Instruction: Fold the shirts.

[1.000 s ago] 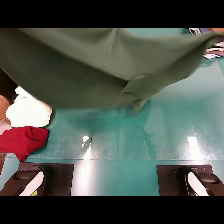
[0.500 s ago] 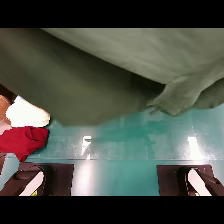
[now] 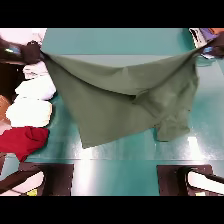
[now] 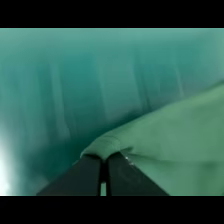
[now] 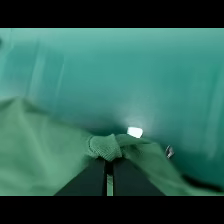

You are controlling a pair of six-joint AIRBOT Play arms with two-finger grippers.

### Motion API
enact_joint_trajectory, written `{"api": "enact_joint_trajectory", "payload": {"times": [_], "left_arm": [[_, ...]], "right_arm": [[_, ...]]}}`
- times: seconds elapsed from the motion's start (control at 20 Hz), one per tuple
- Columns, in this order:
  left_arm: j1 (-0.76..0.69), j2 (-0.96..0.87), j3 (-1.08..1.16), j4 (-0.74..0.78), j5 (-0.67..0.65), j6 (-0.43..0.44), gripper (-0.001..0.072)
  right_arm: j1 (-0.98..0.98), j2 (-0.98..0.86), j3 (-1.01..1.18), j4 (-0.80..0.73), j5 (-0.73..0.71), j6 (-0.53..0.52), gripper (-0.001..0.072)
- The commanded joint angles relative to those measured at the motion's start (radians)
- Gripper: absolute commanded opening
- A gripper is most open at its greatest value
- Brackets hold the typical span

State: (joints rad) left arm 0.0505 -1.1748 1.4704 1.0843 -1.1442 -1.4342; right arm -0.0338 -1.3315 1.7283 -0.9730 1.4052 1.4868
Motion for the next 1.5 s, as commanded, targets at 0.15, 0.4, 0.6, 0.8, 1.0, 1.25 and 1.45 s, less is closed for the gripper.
{"api": "enact_joint_trajectory", "payload": {"times": [0.15,0.4,0.6,0.8,1.0,1.25,1.45], "left_arm": [[0.000,-0.303,-0.076,-0.092,0.182,0.035,0.0045],[0.048,-0.282,-0.066,-0.075,-0.038,0.029,0.0618],[0.064,-0.135,-0.219,0.065,-0.150,0.027,0.0618],[0.063,0.089,-0.625,-0.066,-0.073,0.020,0.0618],[0.063,0.203,-0.920,-0.215,0.001,0.039,0.0617],[-0.048,0.207,-1.042,-0.256,0.075,0.053,0.0617],[-0.209,0.207,-1.041,-0.259,0.196,-0.023,0.0617]], "right_arm": [[0.077,-0.283,-0.090,0.021,-0.280,-0.014,0.0149],[-0.028,-0.282,-0.091,0.061,-0.178,-0.057,0.0499],[-0.138,-0.115,-0.231,0.054,-0.066,-0.131,0.0447],[-0.206,0.061,-0.451,0.056,-0.076,-0.146,0.0447],[-0.207,0.145,-0.563,0.058,-0.114,-0.150,0.0447],[-0.199,0.154,-0.573,0.065,-0.116,-0.150,0.0447],[-0.199,0.154,-0.573,0.065,-0.112,-0.150,0.0447]]}}
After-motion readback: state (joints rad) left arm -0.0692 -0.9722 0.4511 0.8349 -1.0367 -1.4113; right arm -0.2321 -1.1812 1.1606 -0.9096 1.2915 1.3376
